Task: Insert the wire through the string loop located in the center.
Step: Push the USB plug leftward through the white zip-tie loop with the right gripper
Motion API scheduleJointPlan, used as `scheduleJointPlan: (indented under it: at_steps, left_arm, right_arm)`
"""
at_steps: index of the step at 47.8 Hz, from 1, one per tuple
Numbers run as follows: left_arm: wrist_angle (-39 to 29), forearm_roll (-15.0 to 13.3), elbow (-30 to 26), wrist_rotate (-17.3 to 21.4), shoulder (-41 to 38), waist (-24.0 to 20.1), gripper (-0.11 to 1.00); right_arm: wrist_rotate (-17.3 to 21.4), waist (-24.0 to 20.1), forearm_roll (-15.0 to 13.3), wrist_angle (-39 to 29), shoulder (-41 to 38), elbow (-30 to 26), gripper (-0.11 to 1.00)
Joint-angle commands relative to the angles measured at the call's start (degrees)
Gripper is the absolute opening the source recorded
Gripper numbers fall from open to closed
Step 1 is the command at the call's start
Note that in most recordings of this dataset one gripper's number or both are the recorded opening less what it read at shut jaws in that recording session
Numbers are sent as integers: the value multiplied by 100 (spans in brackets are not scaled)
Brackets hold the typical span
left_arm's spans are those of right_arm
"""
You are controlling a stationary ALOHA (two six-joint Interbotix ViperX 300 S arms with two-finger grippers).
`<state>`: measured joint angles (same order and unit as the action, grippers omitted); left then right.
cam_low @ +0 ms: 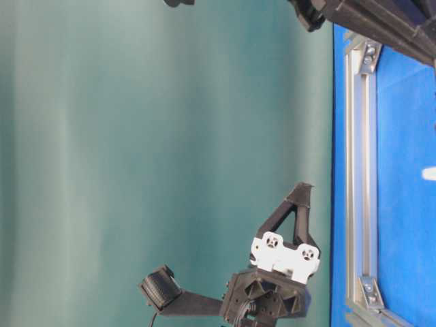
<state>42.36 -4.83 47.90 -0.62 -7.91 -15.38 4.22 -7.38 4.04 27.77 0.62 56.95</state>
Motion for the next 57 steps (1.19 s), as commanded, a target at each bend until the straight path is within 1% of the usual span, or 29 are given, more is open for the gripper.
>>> scheduleJointPlan:
  at_steps: [1,35,47,57]
  left_arm:
    - [35,18,-44,0,176,18,0]
    - [35,18,-44,0,167,18,0]
    - [35,18,-44,0,167,18,0]
    - [35,18,-44,0,176,18,0]
  right_arm:
    - [0,0,18,62,132,-70,-3]
    - [0,0,18,88,70,-149,-3]
    - [0,9,18,88,-141,-387,-3]
    - [0,9,18,70,-466,-721,-3]
